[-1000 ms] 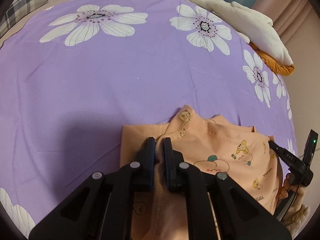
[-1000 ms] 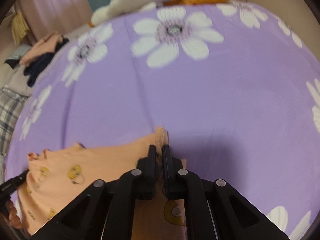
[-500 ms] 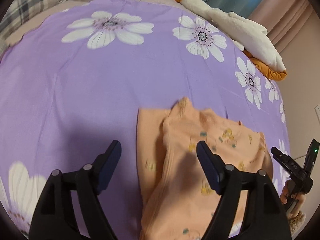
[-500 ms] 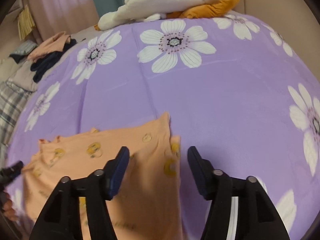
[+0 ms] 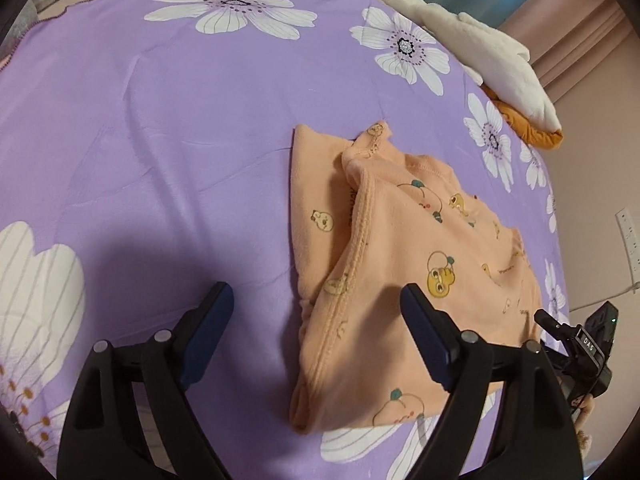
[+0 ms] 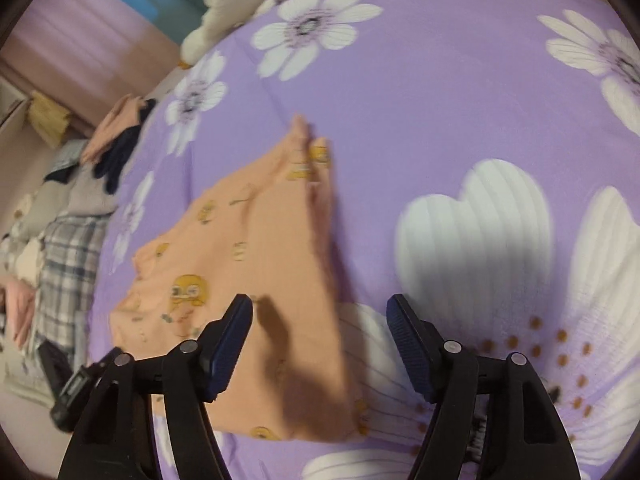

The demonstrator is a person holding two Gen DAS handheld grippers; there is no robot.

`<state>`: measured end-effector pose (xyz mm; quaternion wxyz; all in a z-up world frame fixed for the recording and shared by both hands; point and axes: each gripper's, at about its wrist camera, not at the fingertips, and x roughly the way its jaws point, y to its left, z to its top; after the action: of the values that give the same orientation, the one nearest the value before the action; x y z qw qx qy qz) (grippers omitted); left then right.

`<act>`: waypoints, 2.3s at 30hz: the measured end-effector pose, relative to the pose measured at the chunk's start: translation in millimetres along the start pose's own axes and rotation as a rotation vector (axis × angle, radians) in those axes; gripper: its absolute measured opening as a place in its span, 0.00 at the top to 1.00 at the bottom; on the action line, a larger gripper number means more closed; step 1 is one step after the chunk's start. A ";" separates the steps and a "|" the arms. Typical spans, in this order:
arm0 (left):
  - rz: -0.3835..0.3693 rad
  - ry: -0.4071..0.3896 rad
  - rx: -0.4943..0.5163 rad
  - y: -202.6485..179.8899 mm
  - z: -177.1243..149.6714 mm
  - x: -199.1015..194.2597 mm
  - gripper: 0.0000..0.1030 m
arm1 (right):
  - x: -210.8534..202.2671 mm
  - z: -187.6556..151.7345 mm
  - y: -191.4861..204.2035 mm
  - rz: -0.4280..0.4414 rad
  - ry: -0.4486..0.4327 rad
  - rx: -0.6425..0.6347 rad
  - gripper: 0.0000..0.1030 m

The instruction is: Fold small clothes

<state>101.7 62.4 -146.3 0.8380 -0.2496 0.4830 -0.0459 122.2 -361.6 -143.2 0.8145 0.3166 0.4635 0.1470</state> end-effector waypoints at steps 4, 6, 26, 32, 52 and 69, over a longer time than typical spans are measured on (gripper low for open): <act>-0.035 -0.003 0.016 -7.0 1.3 6.7 0.24 | 21.3 -3.5 16.4 0.036 0.011 -0.023 0.36; -0.061 0.002 0.025 -12.8 1.5 11.9 0.39 | 29.0 -3.9 27.0 0.015 0.000 -0.053 0.43; -0.161 0.036 0.086 -72.5 -72.3 -45.6 0.88 | -64.4 -35.3 34.4 0.013 -0.160 -0.078 0.81; -0.084 0.042 0.144 -85.5 -104.6 -34.6 0.86 | -71.2 -43.2 15.4 -0.046 -0.169 -0.023 0.81; 0.084 -0.126 0.062 -14.5 -73.8 -64.7 0.35 | -40.0 -73.5 174.4 -0.261 -0.184 -0.549 0.81; 0.090 -0.110 0.019 -0.3 -70.1 -65.2 0.31 | 33.2 -121.5 195.3 -0.073 0.126 -0.589 0.56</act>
<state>8.8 56.7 -123.6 0.8669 -0.2219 0.4464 0.0010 47.3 -150.1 -82.8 0.8455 0.0404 0.4618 0.2651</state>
